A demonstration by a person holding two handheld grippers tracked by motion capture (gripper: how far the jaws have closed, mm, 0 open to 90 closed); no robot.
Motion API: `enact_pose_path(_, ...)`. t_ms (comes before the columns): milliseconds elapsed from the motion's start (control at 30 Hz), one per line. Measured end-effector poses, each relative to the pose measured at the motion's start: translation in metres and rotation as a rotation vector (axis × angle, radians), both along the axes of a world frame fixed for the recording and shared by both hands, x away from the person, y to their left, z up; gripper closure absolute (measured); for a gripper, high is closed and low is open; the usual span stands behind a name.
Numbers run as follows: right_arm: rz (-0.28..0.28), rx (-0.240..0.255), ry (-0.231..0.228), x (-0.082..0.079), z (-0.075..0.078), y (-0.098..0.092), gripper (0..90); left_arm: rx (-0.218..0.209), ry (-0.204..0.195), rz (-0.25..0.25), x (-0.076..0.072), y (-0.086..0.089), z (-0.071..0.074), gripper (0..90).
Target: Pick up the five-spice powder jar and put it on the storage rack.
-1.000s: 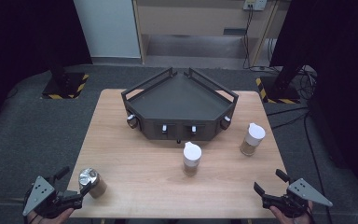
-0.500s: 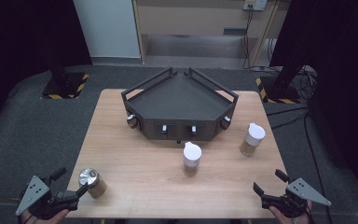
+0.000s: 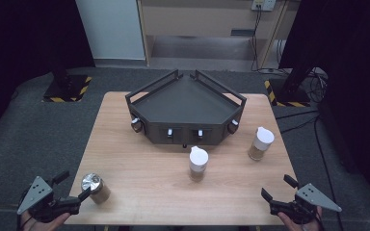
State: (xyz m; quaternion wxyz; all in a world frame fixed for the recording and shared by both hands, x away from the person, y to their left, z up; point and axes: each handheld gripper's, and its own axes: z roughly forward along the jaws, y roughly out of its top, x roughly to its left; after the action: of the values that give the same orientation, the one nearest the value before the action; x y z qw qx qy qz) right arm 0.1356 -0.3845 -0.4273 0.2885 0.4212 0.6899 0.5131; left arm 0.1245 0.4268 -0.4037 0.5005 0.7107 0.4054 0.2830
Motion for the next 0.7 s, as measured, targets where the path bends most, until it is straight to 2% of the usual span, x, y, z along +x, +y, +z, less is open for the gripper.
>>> enact_pose_path(267,-0.002,-0.002,0.000,0.000,0.000,0.001,2.9,0.027,0.029,-0.020,0.011,-0.008,-0.008,4.0)
enact_pose_path(700,-0.003,-0.003,0.000,0.000,0.000,0.000,3.2,0.008,0.045,-0.020,0.022,-0.012,-0.031,11.2)
